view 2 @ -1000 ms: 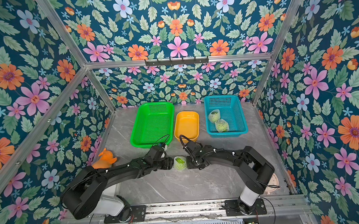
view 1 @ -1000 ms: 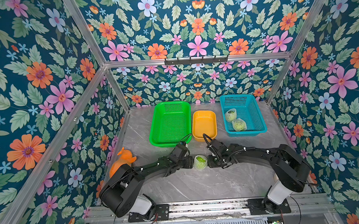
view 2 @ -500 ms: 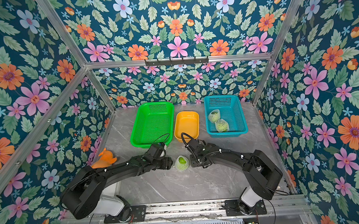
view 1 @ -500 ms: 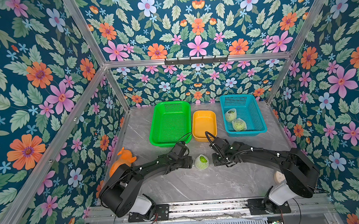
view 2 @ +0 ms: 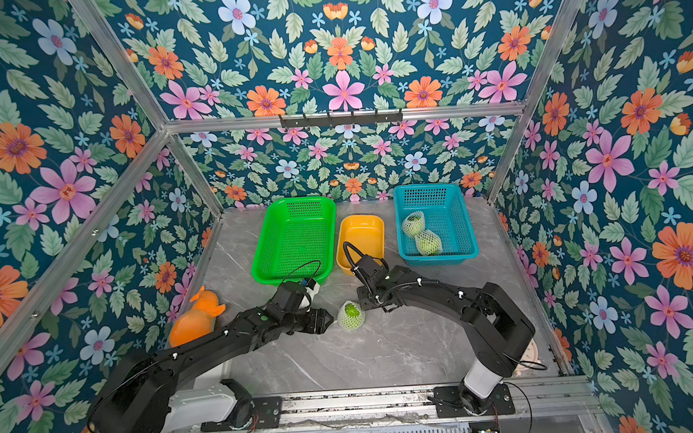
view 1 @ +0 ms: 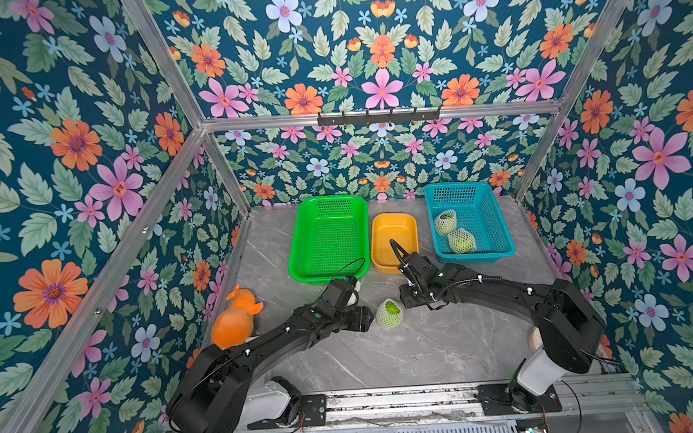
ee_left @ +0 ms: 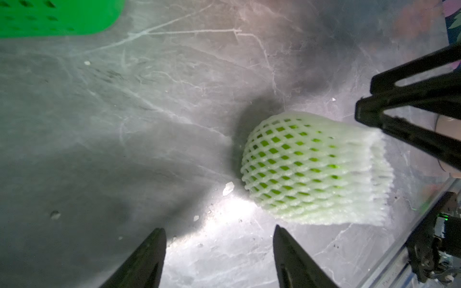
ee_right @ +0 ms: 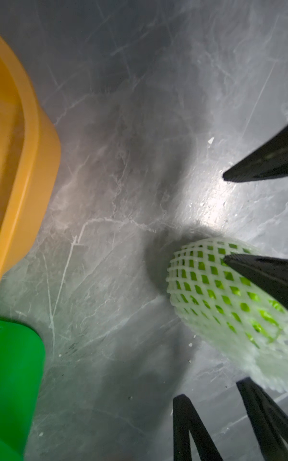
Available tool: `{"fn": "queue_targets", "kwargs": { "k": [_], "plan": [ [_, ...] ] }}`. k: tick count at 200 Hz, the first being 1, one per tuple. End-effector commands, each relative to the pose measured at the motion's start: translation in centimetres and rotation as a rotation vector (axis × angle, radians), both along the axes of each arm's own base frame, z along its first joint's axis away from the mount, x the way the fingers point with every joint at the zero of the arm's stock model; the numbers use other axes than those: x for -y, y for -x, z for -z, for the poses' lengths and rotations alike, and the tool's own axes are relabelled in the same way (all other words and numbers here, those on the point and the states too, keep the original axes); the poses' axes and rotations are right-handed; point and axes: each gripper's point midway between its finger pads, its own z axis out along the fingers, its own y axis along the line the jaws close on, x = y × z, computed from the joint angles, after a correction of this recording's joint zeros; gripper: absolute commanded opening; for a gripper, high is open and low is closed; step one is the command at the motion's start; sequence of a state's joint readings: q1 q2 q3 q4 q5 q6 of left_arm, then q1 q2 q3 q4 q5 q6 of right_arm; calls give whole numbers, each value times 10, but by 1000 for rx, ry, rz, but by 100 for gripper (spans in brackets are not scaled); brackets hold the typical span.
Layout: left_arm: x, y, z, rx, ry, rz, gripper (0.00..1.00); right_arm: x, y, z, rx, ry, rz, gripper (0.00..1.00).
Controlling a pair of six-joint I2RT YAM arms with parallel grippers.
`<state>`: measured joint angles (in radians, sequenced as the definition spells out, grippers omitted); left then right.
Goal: Sleeve custard apples in foam nets
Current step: Put on the foam net on the custard apple.
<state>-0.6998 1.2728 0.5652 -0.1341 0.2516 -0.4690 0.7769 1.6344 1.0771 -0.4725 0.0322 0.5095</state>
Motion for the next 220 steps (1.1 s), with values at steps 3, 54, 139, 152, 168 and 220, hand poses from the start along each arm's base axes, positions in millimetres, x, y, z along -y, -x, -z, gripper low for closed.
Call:
{"fn": "queue_targets", "kwargs": {
  "k": [3,54,139,152,168,220],
  "plan": [
    [11,-2,1,-9,39,23,72,-5,0,1,1,-24,-10,49],
    [16,-8,7,-13,34,23,72,-6,6,12,-33,-37,-6,48],
    [7,-4,33,-67,-33,3,71,-5,15,36,-95,-36,11,48],
    [6,-4,35,-70,-40,2,71,-3,16,38,-98,-28,18,48],
    [6,-4,37,-74,-46,0,71,-1,16,39,-99,-20,22,48],
    [4,-3,47,-98,-75,3,70,1,15,40,-97,-6,26,48]
  ]
}}
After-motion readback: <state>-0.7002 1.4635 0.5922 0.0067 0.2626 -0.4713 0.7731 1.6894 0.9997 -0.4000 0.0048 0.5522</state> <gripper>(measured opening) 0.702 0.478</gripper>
